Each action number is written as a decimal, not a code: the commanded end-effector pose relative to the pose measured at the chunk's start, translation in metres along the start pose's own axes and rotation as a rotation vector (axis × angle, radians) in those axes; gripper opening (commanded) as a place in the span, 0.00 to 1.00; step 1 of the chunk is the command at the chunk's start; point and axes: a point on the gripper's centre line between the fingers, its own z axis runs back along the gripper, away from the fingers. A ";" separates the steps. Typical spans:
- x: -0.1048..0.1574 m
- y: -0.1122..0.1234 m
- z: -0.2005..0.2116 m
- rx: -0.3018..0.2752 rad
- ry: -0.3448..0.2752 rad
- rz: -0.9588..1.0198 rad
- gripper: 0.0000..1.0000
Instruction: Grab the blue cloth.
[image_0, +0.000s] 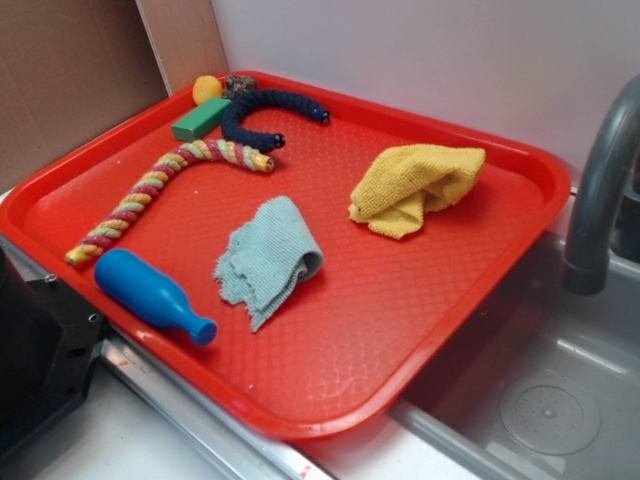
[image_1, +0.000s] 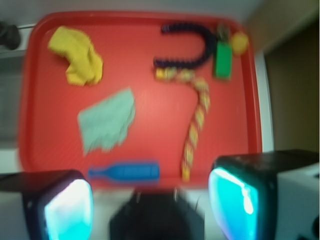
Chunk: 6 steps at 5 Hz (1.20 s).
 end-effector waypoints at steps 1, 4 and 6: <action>0.026 -0.040 -0.034 -0.167 -0.101 -0.257 1.00; 0.027 -0.061 -0.083 -0.181 -0.143 -0.488 1.00; 0.024 -0.071 -0.156 -0.200 0.022 -0.446 1.00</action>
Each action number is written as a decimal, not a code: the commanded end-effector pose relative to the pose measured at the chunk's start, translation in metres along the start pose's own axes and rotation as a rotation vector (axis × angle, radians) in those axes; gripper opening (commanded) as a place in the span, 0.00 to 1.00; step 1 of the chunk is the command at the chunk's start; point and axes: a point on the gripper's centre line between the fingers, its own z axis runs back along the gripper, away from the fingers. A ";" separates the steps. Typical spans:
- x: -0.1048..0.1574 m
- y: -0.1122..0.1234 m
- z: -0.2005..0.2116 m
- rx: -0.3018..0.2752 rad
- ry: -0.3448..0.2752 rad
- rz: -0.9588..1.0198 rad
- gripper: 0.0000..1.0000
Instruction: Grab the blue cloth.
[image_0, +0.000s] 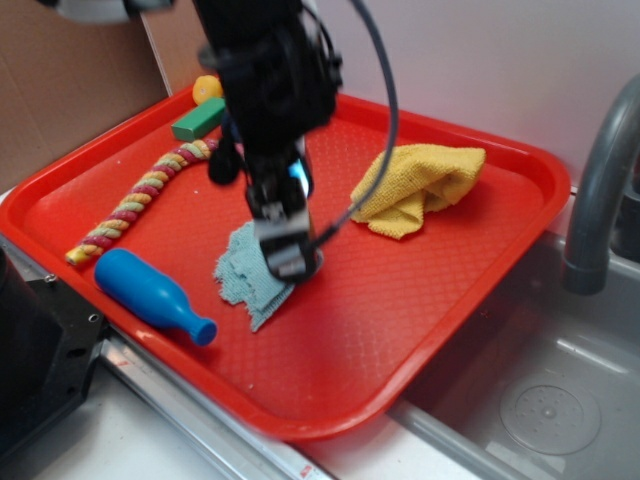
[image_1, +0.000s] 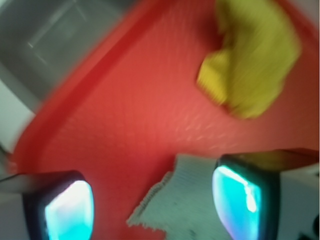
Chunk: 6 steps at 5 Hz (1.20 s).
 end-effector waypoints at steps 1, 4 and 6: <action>0.012 0.008 -0.019 0.000 0.092 0.019 1.00; -0.051 0.014 0.007 0.065 0.200 0.283 1.00; -0.049 0.015 0.013 0.136 0.165 0.446 1.00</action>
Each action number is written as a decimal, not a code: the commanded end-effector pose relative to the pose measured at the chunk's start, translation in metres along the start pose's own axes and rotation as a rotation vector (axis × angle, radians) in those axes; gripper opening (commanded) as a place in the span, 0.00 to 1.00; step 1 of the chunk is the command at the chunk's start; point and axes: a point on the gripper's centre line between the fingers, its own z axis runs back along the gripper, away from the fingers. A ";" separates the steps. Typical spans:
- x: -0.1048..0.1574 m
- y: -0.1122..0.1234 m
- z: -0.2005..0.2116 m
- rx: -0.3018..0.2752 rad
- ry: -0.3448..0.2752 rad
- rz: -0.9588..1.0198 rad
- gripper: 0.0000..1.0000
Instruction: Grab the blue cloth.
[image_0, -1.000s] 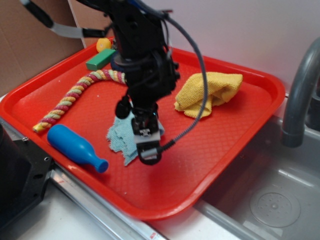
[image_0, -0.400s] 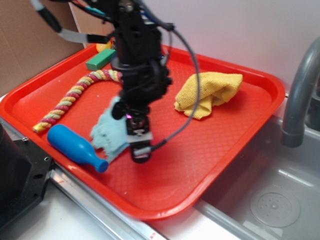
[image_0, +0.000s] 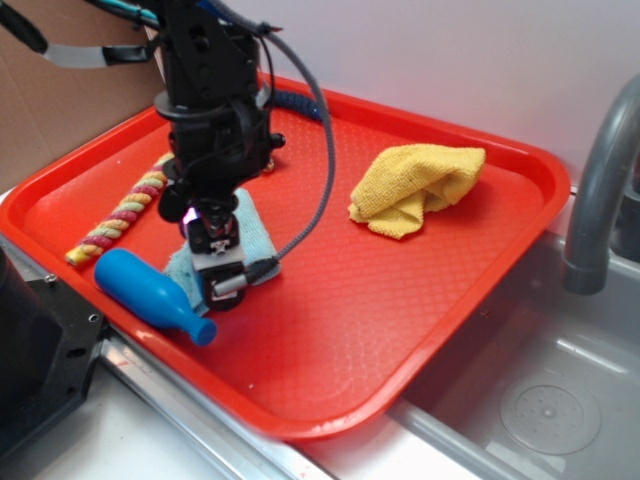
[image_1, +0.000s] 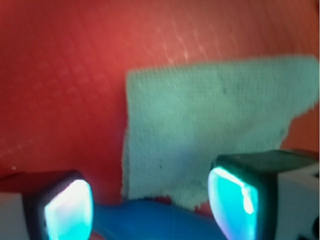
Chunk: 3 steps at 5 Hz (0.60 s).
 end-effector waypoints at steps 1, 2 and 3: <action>0.008 -0.003 0.019 -0.020 -0.292 0.344 1.00; 0.023 0.010 0.017 -0.005 -0.336 0.433 1.00; 0.023 0.016 0.000 -0.032 -0.300 0.428 1.00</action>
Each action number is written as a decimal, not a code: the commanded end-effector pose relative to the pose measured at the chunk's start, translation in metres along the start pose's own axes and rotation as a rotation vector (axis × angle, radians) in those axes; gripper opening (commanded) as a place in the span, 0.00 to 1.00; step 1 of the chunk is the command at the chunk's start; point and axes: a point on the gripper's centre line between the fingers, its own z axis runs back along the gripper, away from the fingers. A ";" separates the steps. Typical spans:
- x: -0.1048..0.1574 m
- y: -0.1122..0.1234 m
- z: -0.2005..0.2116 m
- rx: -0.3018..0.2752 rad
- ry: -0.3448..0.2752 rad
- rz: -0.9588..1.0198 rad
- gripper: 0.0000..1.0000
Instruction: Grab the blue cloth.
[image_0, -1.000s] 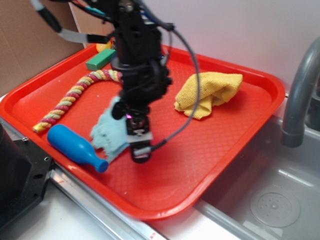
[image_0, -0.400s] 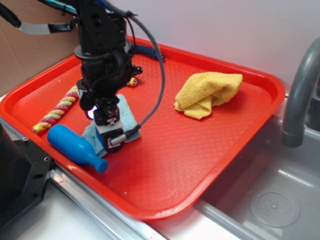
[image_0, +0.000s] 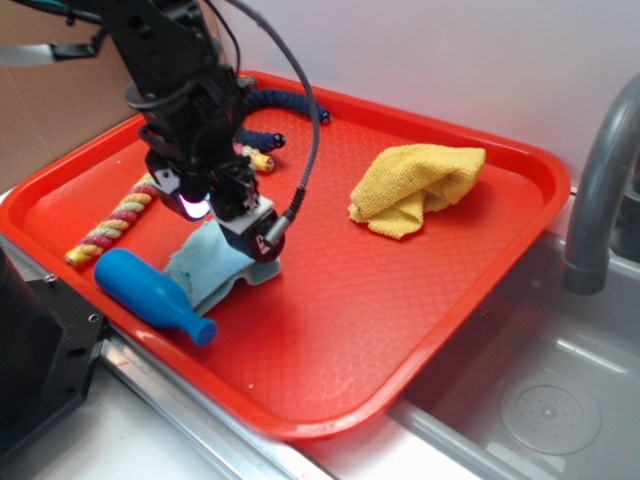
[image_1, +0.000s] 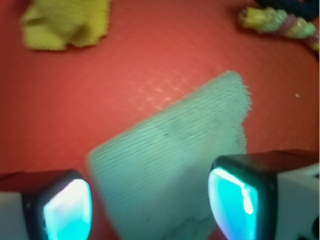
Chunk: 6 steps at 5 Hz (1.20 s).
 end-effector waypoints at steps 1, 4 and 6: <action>-0.007 -0.004 -0.020 -0.040 0.063 0.013 1.00; -0.004 -0.006 -0.029 -0.094 0.089 -0.077 0.00; -0.004 -0.008 -0.029 -0.106 0.109 -0.104 0.00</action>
